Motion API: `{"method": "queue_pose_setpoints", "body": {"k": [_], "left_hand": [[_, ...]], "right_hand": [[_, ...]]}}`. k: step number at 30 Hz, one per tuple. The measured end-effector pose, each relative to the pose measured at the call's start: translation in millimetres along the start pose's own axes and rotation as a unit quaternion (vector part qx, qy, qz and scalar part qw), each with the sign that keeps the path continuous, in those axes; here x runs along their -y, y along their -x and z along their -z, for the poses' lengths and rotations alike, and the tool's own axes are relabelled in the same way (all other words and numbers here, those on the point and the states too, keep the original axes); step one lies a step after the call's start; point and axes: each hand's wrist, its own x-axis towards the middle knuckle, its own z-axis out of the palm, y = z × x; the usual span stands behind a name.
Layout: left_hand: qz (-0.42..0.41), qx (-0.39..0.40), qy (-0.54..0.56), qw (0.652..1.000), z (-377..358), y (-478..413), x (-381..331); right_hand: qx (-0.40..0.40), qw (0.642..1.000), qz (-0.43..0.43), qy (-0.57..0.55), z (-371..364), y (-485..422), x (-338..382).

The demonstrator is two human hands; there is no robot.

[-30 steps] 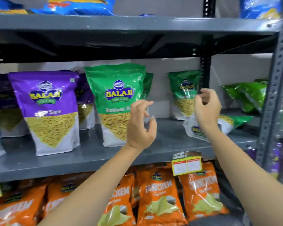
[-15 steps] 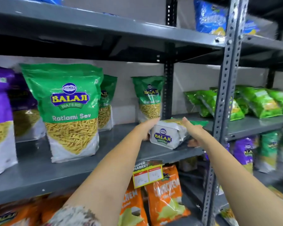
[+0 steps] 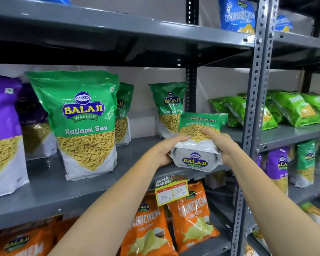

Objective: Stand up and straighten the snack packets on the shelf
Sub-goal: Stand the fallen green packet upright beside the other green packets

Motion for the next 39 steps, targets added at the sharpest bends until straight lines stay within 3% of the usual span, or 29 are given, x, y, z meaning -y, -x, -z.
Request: {"method": "queue_pose_setpoints", "body": {"k": [6, 10, 23, 31, 36, 39], "left_hand": [[-0.227, -0.095, 0.003, 0.969, -3, 49, 8], [-0.313, -0.091, -0.034, 0.945, 6, 76, 2], [-0.323, -0.123, -0.123, 0.930, 20, 97, 10], [-0.264, -0.209, -0.286, 0.897, 40, 64, -9], [-0.226, -0.239, -0.321, 0.888, 51, 55, 2], [-0.196, -0.229, -0.314, 0.900, 56, 53, 4]], "right_hand": [[0.057, 0.980, 0.189, 0.004, -19, 18, 6], [0.131, 0.954, 0.269, -0.024, -31, 28, 18], [0.209, 0.940, 0.268, -0.002, -47, 18, 6], [0.218, 0.941, 0.257, 0.041, -65, -39, 15], [0.223, 0.944, 0.232, 0.077, -77, -63, -3], [0.220, 0.946, 0.226, 0.069, -81, -73, -12]]}}
